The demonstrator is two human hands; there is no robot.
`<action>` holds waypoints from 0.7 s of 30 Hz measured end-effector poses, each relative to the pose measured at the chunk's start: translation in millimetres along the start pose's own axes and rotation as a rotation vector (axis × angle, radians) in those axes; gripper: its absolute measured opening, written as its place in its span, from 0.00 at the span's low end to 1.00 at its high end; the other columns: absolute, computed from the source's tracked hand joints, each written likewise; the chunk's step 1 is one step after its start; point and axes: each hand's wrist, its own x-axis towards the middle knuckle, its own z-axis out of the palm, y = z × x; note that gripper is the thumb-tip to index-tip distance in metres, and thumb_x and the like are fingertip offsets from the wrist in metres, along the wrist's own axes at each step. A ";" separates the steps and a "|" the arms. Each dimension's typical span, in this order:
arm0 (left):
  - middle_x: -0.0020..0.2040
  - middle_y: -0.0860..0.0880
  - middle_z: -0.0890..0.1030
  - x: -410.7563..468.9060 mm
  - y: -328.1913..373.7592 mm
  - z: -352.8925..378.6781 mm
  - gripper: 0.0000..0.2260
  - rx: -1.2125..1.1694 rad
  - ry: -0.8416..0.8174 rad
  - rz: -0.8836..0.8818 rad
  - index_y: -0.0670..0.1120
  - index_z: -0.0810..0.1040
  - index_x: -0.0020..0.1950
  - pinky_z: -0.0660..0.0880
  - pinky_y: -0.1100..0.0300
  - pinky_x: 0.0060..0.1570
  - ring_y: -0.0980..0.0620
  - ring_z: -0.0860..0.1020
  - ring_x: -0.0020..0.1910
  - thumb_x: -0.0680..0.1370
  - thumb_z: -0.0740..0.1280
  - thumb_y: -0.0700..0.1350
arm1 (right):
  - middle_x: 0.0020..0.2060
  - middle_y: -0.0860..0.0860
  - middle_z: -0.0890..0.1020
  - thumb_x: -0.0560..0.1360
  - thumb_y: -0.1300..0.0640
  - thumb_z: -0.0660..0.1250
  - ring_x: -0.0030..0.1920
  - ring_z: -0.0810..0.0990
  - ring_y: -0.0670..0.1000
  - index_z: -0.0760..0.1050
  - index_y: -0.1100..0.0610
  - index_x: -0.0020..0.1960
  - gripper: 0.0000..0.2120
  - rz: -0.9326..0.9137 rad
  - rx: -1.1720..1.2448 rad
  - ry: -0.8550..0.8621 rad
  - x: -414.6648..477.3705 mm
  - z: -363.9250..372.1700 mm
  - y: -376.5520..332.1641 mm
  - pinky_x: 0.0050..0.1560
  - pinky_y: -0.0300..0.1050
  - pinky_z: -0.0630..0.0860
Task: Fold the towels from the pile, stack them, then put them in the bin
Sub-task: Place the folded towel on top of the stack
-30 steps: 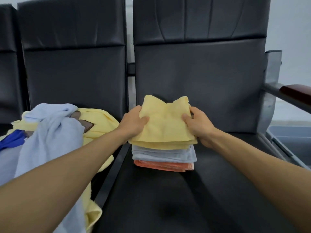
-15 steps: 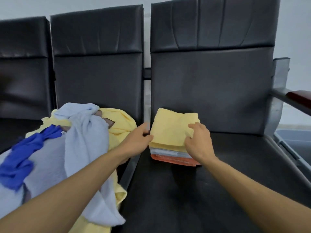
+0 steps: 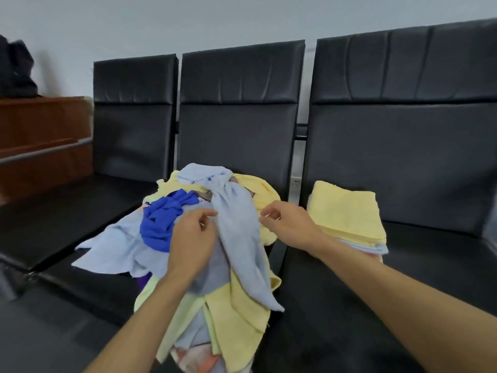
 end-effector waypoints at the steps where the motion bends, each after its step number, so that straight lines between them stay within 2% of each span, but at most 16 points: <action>1: 0.45 0.55 0.77 0.7 -4.4 -3.8 0.11 -0.001 0.027 -0.012 0.49 0.80 0.55 0.67 0.67 0.41 0.55 0.76 0.47 0.78 0.62 0.37 | 0.57 0.49 0.79 0.79 0.48 0.63 0.51 0.76 0.47 0.73 0.54 0.64 0.16 0.003 0.009 -0.020 5.6 9.0 -6.2 0.44 0.38 0.71; 4: 0.49 0.52 0.78 -4.5 -12.0 -2.4 0.11 0.059 0.004 0.013 0.48 0.80 0.54 0.69 0.63 0.47 0.53 0.75 0.49 0.78 0.61 0.37 | 0.57 0.52 0.77 0.77 0.44 0.64 0.53 0.76 0.51 0.71 0.57 0.65 0.22 0.027 0.005 -0.080 19.3 39.0 -20.6 0.46 0.42 0.72; 7: 0.52 0.50 0.78 -9.8 -8.2 4.9 0.11 0.013 -0.073 -0.024 0.50 0.78 0.55 0.72 0.58 0.51 0.50 0.76 0.51 0.79 0.61 0.38 | 0.47 0.55 0.78 0.75 0.44 0.67 0.47 0.78 0.56 0.75 0.59 0.52 0.18 -0.029 -0.148 -0.026 29.5 63.5 -22.7 0.45 0.49 0.73; 8: 0.52 0.50 0.78 -9.8 -5.1 4.9 0.11 -0.026 -0.095 -0.053 0.51 0.78 0.55 0.73 0.58 0.49 0.49 0.76 0.50 0.79 0.60 0.39 | 0.44 0.55 0.78 0.75 0.47 0.68 0.45 0.78 0.56 0.76 0.60 0.48 0.15 -0.050 -0.160 0.010 30.7 66.8 -22.9 0.43 0.49 0.73; 10: 0.50 0.51 0.77 -8.9 2.9 3.9 0.11 -0.096 -0.118 -0.100 0.52 0.76 0.56 0.71 0.64 0.41 0.52 0.76 0.45 0.79 0.59 0.39 | 0.39 0.55 0.80 0.75 0.51 0.69 0.41 0.78 0.54 0.78 0.61 0.43 0.13 -0.078 -0.098 0.071 31.8 66.9 -21.1 0.41 0.50 0.74; 12: 0.46 0.54 0.77 -9.1 8.1 2.6 0.11 -0.148 -0.117 -0.143 0.51 0.76 0.56 0.68 0.70 0.33 0.57 0.74 0.39 0.79 0.59 0.39 | 0.38 0.53 0.81 0.76 0.52 0.69 0.40 0.78 0.51 0.79 0.61 0.42 0.11 -0.086 0.052 0.123 28.3 62.1 -21.3 0.41 0.47 0.73; 14: 0.45 0.52 0.78 -9.6 11.4 4.2 0.11 -0.250 -0.117 -0.226 0.49 0.77 0.57 0.70 0.69 0.36 0.56 0.75 0.40 0.79 0.60 0.38 | 0.39 0.52 0.81 0.77 0.54 0.67 0.40 0.77 0.49 0.79 0.61 0.42 0.11 -0.069 0.262 0.140 20.3 54.0 -24.3 0.43 0.44 0.72; 16: 0.45 0.49 0.80 -9.2 15.6 6.5 0.10 -0.461 -0.126 -0.402 0.46 0.78 0.56 0.73 0.63 0.41 0.53 0.77 0.42 0.78 0.61 0.38 | 0.38 0.54 0.78 0.79 0.57 0.64 0.40 0.73 0.48 0.77 0.65 0.42 0.12 -0.045 0.497 0.135 10.6 46.6 -26.9 0.43 0.42 0.70; 19: 0.40 0.46 0.77 -5.7 25.0 12.6 0.06 -0.649 -0.058 -0.576 0.43 0.76 0.46 0.72 0.56 0.43 0.48 0.74 0.41 0.78 0.60 0.37 | 0.35 0.52 0.71 0.80 0.60 0.60 0.41 0.69 0.49 0.70 0.58 0.36 0.14 0.015 0.733 0.131 -2.7 33.1 -25.2 0.44 0.43 0.68; 21: 0.39 0.45 0.75 -2.5 29.9 16.9 0.08 -0.715 0.002 -0.623 0.45 0.72 0.39 0.73 0.54 0.46 0.47 0.73 0.42 0.78 0.59 0.39 | 0.34 0.51 0.72 0.81 0.59 0.59 0.41 0.71 0.50 0.70 0.55 0.35 0.15 0.031 0.891 0.062 -10.1 21.2 -20.6 0.45 0.44 0.69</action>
